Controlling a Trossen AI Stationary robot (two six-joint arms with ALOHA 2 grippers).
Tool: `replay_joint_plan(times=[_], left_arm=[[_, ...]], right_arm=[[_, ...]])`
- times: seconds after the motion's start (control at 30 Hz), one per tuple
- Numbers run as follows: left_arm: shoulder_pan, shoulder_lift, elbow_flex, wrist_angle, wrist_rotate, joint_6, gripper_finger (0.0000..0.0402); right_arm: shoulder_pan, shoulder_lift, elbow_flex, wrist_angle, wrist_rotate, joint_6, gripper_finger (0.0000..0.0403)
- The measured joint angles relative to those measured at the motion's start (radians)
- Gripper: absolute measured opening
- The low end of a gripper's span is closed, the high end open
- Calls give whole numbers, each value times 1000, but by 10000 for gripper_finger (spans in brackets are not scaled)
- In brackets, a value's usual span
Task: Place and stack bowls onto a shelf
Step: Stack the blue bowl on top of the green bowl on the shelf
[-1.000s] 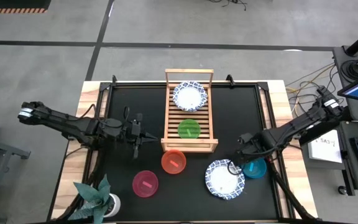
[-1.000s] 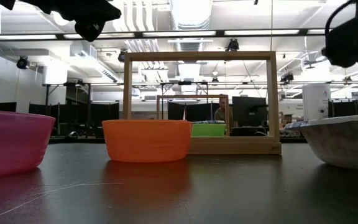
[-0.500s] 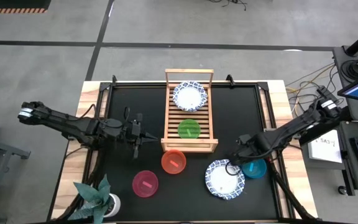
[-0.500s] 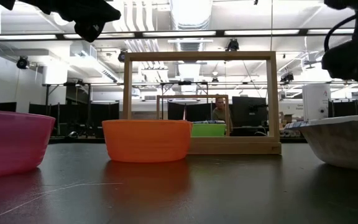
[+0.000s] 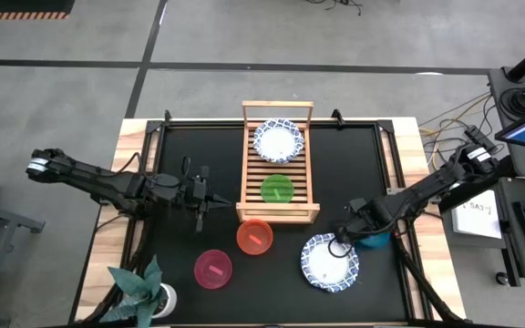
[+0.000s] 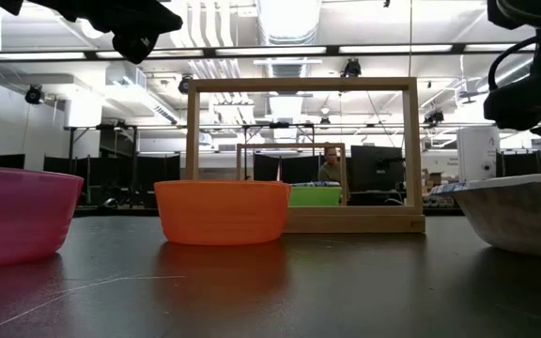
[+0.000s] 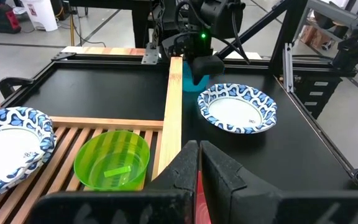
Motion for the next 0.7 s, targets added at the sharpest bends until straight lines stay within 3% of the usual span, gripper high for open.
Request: replay_joint_plan(times=[0.17, 0.4, 0.6, 0.7], left_arm=[[0, 0, 0, 0, 0, 0, 0], [0, 0, -1, 1, 0, 15, 0], [0, 0, -1, 7, 0, 48, 0], [0, 0, -1, 8, -1, 68, 0]], right_arm=[[-3, -18, 25, -72, 72, -25, 9], [-55, -59, 205, -306, 377, -132, 8], [-148, -63, 415, -334, 644, -385, 8], [-201, -54, 499, -290, 716, -562, 8]])
